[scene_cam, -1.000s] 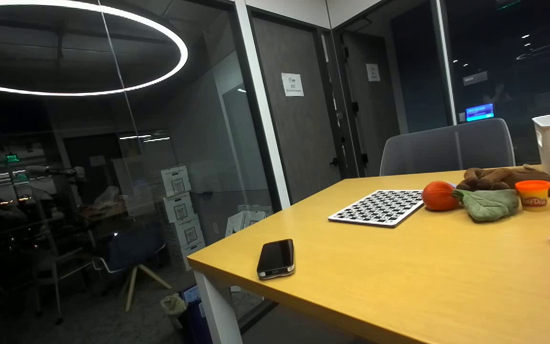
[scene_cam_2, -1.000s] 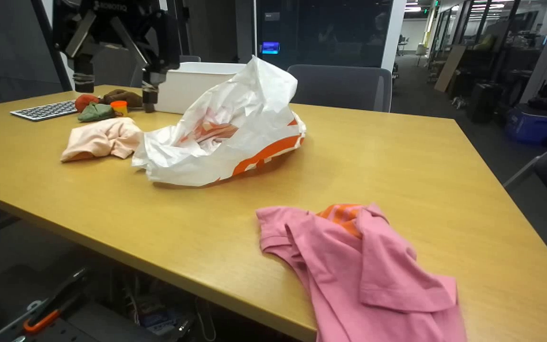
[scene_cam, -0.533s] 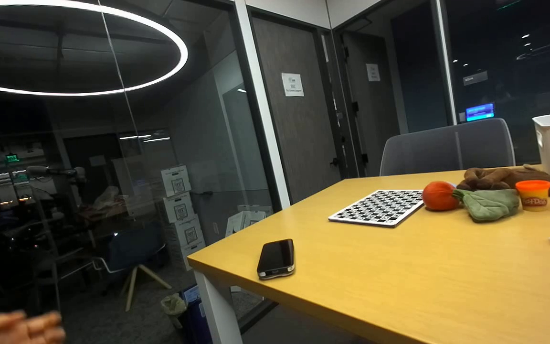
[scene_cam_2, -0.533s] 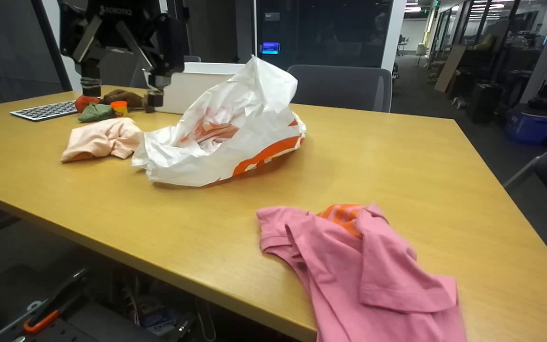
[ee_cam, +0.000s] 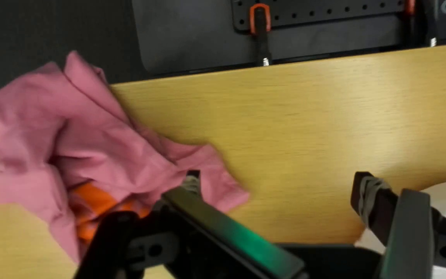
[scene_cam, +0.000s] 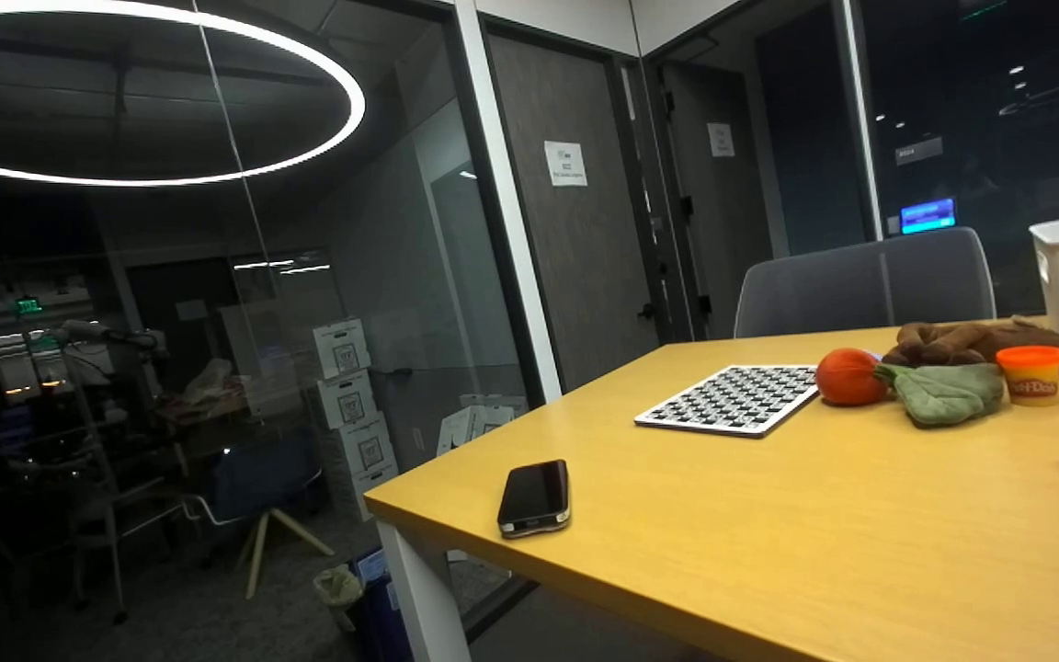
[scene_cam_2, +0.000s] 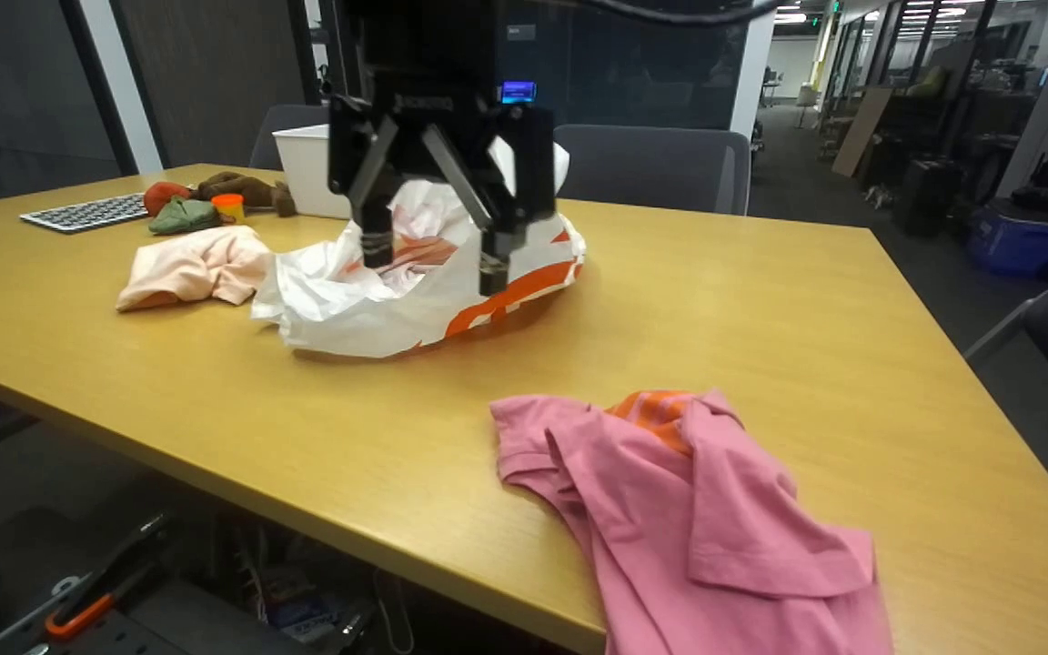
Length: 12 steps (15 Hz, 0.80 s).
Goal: Put the pink and peach shirts in the plastic bag, then pull up the ends of the plastic
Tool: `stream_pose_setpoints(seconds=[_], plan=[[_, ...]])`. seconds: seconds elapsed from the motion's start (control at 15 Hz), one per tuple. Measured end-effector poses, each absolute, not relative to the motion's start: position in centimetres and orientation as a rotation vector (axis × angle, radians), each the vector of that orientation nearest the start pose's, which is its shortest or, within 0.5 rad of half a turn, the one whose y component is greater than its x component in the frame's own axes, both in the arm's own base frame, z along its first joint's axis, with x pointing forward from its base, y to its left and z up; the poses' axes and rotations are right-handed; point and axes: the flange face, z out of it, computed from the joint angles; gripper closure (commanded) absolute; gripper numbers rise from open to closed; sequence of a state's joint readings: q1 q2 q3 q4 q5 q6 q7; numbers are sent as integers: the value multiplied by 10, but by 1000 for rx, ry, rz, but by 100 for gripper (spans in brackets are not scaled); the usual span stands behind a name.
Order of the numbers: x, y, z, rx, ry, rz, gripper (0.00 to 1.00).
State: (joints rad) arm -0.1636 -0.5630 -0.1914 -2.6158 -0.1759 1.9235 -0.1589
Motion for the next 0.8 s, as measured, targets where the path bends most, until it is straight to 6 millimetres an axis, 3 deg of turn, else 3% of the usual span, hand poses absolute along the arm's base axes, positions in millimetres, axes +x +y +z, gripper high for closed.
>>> stream_pose_setpoints(seconds=[0.13,0.33,0.47,0.8], plan=[[325,-169,397,-3146,264,191,0],[327,-201,360,-3114,389,119,0],[335,-213,336,-3120,441,62,27],[354,-225,290,-3185,483,-20,67]])
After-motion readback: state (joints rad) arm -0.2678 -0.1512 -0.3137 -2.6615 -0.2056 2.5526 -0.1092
